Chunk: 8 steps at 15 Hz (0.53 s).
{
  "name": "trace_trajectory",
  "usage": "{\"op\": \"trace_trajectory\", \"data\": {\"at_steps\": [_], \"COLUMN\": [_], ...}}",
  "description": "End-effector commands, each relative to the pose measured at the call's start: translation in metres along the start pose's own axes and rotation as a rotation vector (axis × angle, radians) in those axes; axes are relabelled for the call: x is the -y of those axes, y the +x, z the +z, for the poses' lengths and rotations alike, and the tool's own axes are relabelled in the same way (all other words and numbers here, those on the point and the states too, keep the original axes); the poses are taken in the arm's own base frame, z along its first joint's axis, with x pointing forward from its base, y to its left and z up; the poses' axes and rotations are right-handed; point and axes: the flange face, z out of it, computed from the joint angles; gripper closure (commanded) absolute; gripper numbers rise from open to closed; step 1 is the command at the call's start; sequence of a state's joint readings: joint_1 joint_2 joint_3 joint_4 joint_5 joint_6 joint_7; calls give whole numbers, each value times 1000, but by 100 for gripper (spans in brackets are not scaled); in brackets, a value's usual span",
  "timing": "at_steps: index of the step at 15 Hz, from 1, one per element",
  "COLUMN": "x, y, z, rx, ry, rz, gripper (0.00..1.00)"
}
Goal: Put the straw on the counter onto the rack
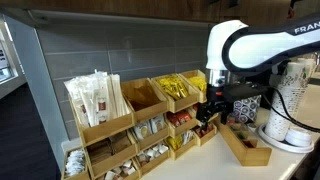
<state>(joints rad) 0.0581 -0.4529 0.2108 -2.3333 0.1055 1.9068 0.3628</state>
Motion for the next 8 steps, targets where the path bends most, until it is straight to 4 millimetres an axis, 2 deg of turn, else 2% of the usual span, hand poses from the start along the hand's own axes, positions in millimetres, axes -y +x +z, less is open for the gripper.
{"op": "trace_trajectory", "data": {"at_steps": [1, 4, 8], "x": [0, 0, 50], "y": [0, 0, -11], "z": [-1, -1, 26], "rx": [1, 1, 13], "ry": [0, 0, -10], "rz": [0, 0, -274], "gripper": [0, 0, 0]}}
